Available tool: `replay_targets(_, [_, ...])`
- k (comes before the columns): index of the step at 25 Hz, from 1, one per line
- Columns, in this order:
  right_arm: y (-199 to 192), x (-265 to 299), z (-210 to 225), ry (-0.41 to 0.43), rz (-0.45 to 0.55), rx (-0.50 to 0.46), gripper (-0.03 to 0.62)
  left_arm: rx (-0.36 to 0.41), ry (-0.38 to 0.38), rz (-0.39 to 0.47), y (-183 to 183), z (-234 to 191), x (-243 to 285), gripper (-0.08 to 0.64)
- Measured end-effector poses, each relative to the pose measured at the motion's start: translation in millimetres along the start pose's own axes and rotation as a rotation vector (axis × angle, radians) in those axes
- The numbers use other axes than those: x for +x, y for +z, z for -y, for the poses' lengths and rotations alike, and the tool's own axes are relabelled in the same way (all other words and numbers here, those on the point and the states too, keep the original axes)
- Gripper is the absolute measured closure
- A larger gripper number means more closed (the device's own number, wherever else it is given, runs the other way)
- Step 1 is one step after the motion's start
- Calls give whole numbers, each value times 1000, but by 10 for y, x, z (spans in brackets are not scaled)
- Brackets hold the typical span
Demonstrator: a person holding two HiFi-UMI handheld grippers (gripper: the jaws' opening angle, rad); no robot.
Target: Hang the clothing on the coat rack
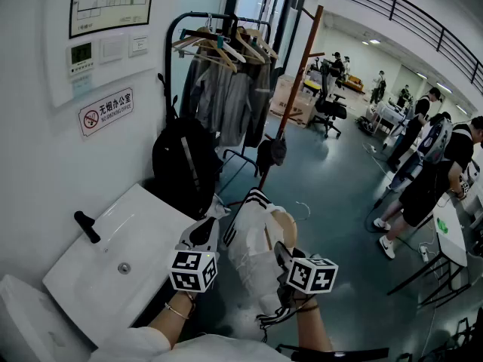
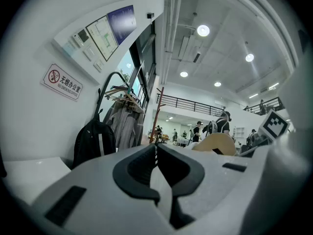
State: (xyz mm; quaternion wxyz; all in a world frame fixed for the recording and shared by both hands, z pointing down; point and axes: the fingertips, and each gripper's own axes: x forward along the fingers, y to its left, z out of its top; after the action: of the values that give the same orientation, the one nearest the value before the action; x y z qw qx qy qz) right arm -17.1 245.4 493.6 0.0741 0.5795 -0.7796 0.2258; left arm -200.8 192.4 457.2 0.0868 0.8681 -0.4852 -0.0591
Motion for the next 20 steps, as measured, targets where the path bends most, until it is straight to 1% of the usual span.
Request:
replay_targets(5, [43, -74, -49, -17, 11, -7, 549, 20, -13, 11, 86, -32, -83, 541])
replay_targets(10, [8, -109, -102, -22, 14, -3, 549, 21, -29, 10, 81, -44, -109, 541])
replay_targets(16, [32, -88, -165, -14, 15, -3, 548, 11, -52, 1, 31, -56, -103, 541])
replay_targets(20, [87, -48, -156, -17, 17, -7, 548, 0, -49, 4, 36, -103, -80, 541])
